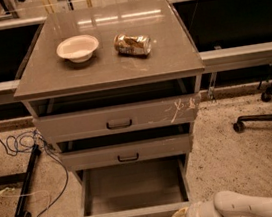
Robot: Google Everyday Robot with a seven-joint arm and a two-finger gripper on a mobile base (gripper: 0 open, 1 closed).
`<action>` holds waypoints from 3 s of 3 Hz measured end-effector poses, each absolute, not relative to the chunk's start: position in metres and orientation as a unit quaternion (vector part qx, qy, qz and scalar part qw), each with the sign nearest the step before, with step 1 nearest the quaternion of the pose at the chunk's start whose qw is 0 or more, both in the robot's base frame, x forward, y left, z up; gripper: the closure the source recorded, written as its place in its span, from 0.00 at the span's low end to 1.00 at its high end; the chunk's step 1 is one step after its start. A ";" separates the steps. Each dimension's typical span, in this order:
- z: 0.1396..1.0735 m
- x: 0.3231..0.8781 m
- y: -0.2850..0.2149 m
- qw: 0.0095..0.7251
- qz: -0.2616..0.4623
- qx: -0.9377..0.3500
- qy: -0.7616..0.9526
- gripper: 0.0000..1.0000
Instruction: Close bottom drawer
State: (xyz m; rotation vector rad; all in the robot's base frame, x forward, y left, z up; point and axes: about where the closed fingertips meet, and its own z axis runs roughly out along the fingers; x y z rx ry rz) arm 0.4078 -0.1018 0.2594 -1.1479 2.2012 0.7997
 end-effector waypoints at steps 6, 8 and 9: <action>0.200 0.412 -0.055 0.259 0.328 -0.422 0.805 0.13; 0.204 0.446 -0.046 0.277 0.315 -0.425 0.802 0.14; 0.234 0.516 -0.030 0.314 0.279 -0.455 0.786 0.45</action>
Offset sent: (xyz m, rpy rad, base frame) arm 0.0027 0.0731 -0.0780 0.0677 0.0291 0.0671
